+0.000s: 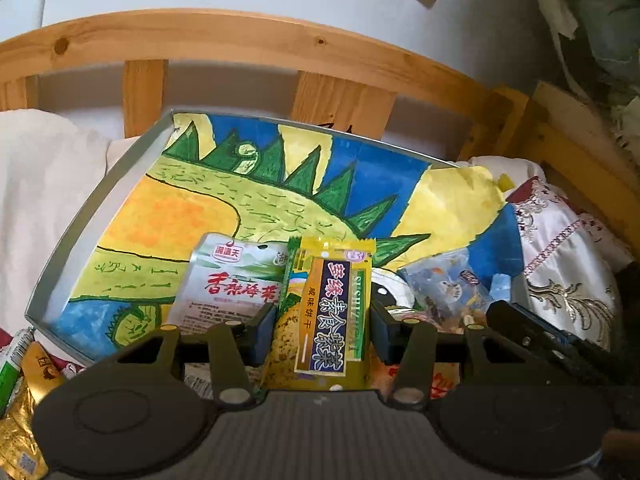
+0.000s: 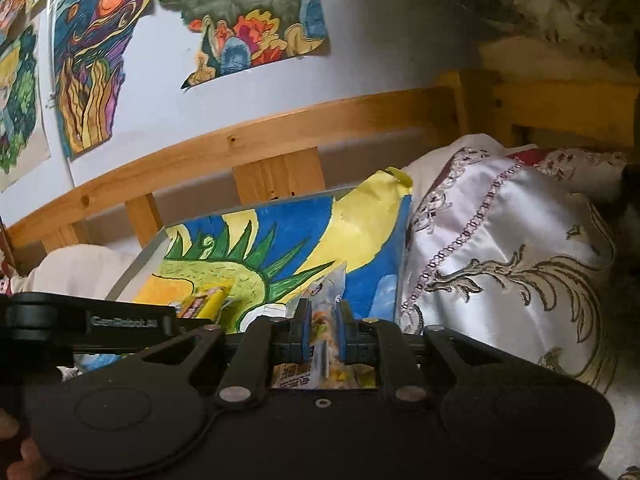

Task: Organize snacks
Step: 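Lower both snacks into the tray and open both tools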

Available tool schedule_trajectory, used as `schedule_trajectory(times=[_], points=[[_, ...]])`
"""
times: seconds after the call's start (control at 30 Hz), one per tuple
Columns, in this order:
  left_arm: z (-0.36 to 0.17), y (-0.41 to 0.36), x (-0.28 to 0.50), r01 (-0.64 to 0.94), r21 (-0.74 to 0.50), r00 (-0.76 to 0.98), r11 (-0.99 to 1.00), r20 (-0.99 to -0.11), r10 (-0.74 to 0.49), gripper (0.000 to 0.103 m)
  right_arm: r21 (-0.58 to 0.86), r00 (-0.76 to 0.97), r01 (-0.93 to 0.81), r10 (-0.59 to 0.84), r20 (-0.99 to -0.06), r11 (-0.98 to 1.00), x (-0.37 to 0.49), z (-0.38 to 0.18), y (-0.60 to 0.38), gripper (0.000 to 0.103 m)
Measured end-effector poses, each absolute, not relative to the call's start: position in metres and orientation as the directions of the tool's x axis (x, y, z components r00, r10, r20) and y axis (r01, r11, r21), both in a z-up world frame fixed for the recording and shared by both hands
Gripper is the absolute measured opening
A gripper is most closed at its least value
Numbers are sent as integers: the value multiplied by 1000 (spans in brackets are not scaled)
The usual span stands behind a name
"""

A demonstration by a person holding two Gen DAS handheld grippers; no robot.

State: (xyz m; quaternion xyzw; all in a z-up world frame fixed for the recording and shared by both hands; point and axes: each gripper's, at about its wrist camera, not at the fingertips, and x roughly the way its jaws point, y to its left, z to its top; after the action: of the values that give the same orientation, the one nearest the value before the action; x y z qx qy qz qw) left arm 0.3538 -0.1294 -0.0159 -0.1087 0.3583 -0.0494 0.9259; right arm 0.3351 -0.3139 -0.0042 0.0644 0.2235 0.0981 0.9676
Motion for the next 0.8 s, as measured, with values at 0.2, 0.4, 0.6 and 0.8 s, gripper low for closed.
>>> schedule_trajectory(times=[0.2,0.4,0.6,0.8], points=[[-19,-124,356,-10,-240,738,971,-657,-155,55,155,877,-166,218,-428,974,334,-3,-311,30],[-8,-113,344,-38,-247,763,968,-633,-131,77,121,886,-176,211,-413,977,327,1,-307,51],[8,-93,322,-71,-232,801,970,-592,-83,94,93,902,-200,220,-370,975,313,11,-300,73],[26,-71,289,-104,-227,830,968,-557,-41,102,52,906,-256,259,-336,965,285,22,-289,93]])
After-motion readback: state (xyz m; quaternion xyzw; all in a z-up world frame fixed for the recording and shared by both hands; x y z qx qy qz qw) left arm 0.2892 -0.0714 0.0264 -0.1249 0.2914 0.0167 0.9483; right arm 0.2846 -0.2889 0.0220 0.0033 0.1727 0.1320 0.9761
